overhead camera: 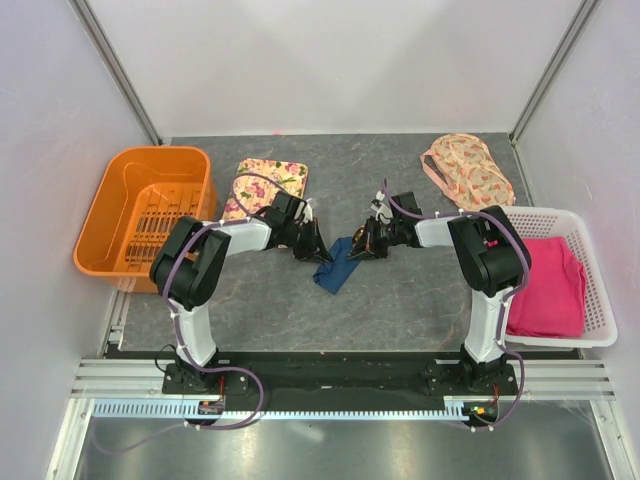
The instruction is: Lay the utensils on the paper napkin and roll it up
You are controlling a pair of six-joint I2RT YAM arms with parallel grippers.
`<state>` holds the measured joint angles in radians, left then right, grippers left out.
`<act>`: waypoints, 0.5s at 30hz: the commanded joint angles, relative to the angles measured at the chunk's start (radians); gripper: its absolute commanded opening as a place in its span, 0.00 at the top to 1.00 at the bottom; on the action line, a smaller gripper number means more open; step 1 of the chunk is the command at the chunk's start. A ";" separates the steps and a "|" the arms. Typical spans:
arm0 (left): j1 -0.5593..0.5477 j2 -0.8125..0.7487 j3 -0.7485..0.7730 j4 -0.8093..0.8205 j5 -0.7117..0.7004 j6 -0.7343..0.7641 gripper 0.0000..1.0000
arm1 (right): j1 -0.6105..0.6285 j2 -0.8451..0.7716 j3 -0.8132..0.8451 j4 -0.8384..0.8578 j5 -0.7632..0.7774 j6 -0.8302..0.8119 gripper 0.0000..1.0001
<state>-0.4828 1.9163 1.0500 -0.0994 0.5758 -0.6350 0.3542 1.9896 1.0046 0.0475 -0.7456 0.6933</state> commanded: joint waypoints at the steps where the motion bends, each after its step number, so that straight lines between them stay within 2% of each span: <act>1: 0.003 -0.095 0.001 0.050 0.022 -0.020 0.98 | 0.003 0.041 -0.021 -0.041 0.103 -0.040 1.00; 7: -0.011 -0.111 -0.016 0.095 0.090 -0.095 0.98 | 0.003 0.043 -0.023 -0.044 0.120 -0.046 1.00; 15: -0.048 -0.085 -0.044 0.250 0.162 -0.210 0.98 | 0.005 0.046 -0.023 -0.046 0.129 -0.051 1.00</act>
<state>-0.5068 1.8374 1.0145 0.0174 0.6647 -0.7502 0.3542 1.9900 1.0046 0.0471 -0.7437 0.6922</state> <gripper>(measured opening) 0.032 0.007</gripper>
